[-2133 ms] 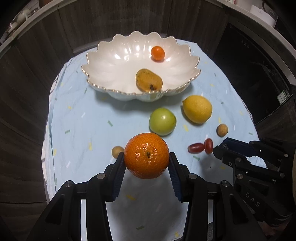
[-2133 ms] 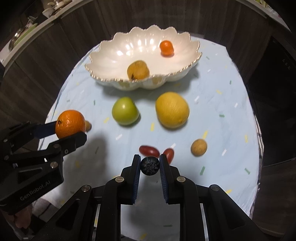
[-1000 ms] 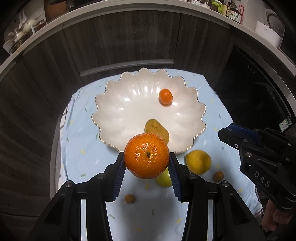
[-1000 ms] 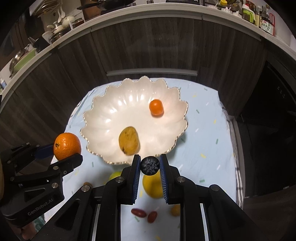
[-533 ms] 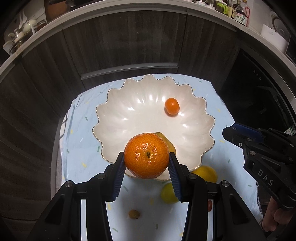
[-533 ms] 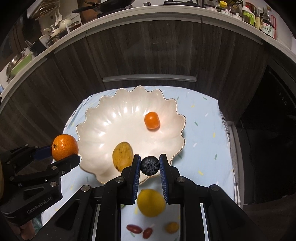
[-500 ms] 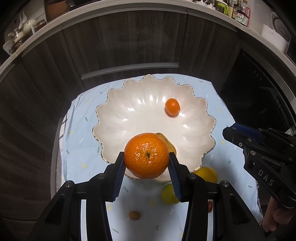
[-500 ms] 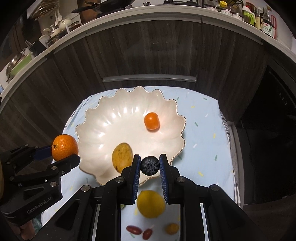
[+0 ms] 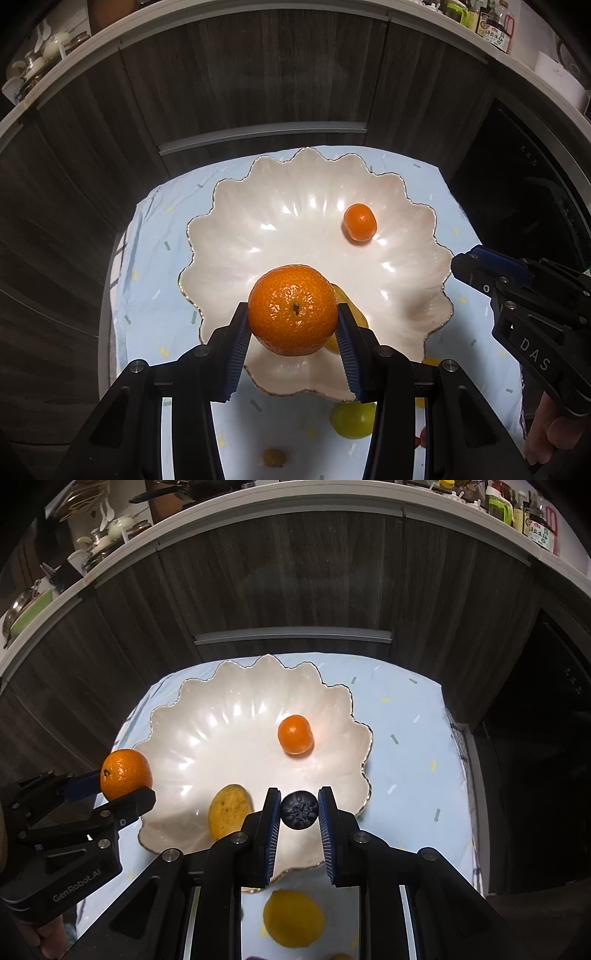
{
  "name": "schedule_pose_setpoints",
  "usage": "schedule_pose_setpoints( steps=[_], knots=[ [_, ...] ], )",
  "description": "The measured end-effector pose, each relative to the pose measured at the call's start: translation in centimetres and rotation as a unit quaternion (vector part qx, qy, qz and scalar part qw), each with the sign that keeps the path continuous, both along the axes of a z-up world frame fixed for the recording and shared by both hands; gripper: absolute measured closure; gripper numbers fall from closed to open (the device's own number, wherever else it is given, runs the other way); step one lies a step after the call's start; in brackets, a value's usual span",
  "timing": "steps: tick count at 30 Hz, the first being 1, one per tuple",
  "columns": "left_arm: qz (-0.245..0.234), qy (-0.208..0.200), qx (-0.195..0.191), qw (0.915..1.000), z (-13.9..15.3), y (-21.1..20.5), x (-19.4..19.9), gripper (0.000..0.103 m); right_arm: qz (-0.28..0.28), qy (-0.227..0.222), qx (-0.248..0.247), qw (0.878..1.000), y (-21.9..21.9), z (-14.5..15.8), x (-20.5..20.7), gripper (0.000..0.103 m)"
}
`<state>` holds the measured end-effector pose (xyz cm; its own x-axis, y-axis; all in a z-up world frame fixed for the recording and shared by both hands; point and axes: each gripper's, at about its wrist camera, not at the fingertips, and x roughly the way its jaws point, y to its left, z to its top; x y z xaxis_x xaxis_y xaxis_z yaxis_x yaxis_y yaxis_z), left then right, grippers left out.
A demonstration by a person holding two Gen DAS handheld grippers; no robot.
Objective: Organize fruits
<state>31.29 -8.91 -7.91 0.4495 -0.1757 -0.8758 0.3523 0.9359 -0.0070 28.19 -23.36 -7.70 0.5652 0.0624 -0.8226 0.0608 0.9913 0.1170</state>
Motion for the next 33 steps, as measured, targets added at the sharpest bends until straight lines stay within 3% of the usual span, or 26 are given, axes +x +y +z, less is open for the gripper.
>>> schedule_pose_setpoints(
  steps=[20, 21, 22, 23, 25, 27, 31, 33],
  knots=[
    [0.007, 0.029, 0.014, 0.9994, -2.7, -0.1, 1.6, 0.054, 0.005, 0.024, 0.004, 1.000, 0.1, -2.3, 1.9, 0.079],
    [0.009, 0.027, 0.015, 0.9995, -2.7, 0.0, 1.6, 0.046, 0.005, 0.024, 0.004, 1.000, 0.1, -2.3, 1.9, 0.076],
    [0.010, 0.023, 0.018, 0.9995, -2.6, 0.0, 1.5, 0.037, 0.003, 0.023, 0.002, 1.000, 0.1, -2.2, 1.8, 0.065],
    [0.012, 0.017, 0.020, 0.9996, -2.4, 0.1, 1.4, 0.035, 0.001, 0.021, -0.001, 1.000, 0.1, -2.1, 1.7, 0.053],
    [0.012, 0.014, 0.021, 0.9996, -2.3, 0.2, 1.3, 0.035, -0.004, 0.016, -0.008, 1.000, 0.1, -1.8, 1.6, 0.042],
    [0.012, 0.011, 0.024, 0.9996, -2.1, 0.3, 1.1, 0.035, -0.009, 0.012, -0.011, 1.000, 0.0, -1.5, 1.4, 0.038],
    [0.019, 0.002, 0.028, 0.9994, -1.6, 0.5, 0.6, 0.025, -0.019, 0.007, -0.019, 1.000, -0.1, -1.0, 1.0, 0.020],
    [0.023, -0.001, 0.027, 0.9994, -1.3, 0.7, 0.3, 0.023, -0.025, 0.005, -0.025, 0.999, -0.2, -0.8, 0.7, 0.017]
  ],
)
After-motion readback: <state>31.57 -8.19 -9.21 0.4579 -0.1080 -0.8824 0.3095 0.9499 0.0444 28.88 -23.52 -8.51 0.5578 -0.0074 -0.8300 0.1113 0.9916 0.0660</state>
